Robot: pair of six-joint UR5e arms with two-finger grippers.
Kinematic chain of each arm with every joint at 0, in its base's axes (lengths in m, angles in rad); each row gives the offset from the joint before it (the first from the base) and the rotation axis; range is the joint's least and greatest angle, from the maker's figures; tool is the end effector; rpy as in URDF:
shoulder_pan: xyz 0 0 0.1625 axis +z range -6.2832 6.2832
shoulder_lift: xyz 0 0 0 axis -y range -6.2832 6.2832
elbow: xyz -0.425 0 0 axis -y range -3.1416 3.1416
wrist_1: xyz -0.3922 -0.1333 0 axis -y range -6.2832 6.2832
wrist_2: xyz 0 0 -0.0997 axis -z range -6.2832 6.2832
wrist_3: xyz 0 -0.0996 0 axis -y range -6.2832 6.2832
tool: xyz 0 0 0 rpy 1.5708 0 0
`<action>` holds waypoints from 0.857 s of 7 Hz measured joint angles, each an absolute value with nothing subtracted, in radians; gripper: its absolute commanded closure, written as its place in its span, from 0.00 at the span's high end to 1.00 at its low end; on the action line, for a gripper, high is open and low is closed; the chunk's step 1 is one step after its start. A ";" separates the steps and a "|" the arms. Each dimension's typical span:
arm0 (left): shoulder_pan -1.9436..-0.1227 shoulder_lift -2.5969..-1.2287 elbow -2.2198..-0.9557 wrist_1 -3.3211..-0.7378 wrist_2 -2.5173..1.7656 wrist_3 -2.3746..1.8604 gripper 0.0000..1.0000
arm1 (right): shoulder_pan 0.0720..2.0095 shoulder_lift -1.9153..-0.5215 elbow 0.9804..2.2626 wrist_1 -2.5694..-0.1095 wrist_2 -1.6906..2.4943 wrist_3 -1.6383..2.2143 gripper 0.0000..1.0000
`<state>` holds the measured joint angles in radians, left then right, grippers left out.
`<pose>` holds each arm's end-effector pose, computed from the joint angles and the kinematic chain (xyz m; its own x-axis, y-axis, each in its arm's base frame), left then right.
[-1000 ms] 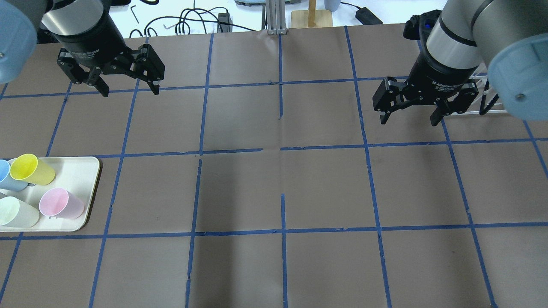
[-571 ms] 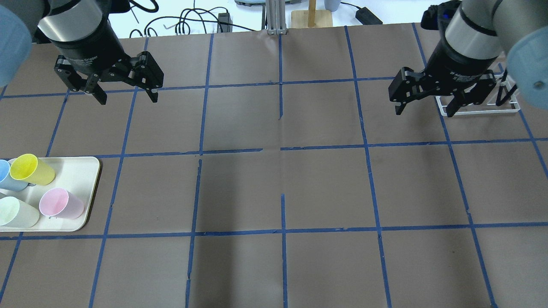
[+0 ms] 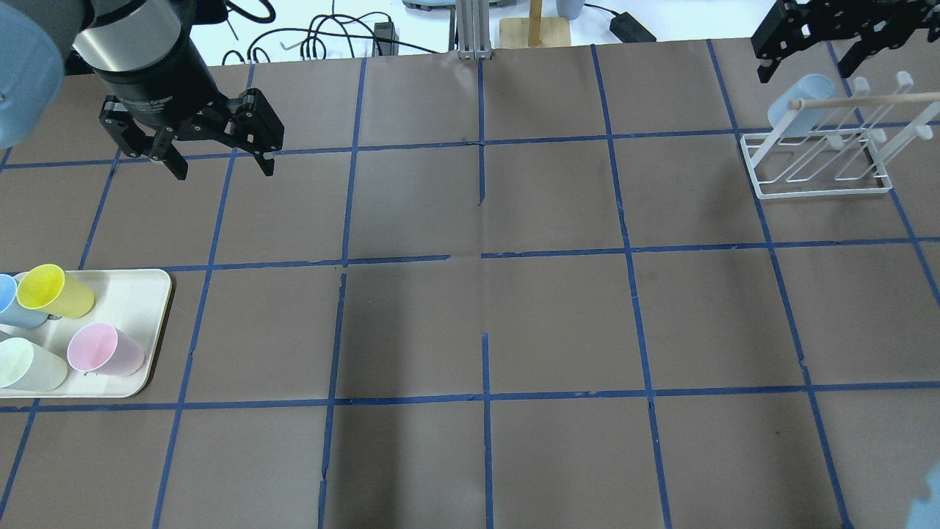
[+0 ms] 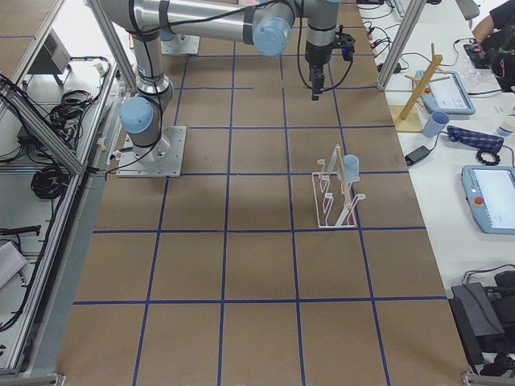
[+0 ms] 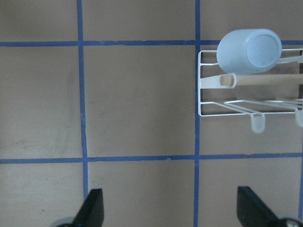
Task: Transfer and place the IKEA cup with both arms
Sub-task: 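Move the right gripper over the light-blue cup on the wire rack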
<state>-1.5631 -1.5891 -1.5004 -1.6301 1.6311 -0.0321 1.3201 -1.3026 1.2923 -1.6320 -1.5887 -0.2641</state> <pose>-0.1235 -0.4994 0.5077 -0.9974 -0.0393 -0.0605 -0.0397 0.9992 0.0053 -0.0243 -0.6249 0.4841 -0.9993 -0.0116 0.0359 -0.0139 0.9978 -0.0643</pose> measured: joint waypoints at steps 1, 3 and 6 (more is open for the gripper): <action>-1.563 -1.591 -1.501 -1.627 1.630 -0.033 1.00 | 1.279 -1.241 1.246 -1.632 -1.587 -0.324 1.00; -1.562 -1.593 -1.502 -1.620 1.629 -0.034 1.00 | 1.216 -1.156 1.217 -1.683 -1.584 -0.432 1.00; -1.562 -1.597 -1.502 -1.613 1.629 -0.033 1.00 | 1.202 -1.073 1.212 -1.828 -1.571 -0.453 1.00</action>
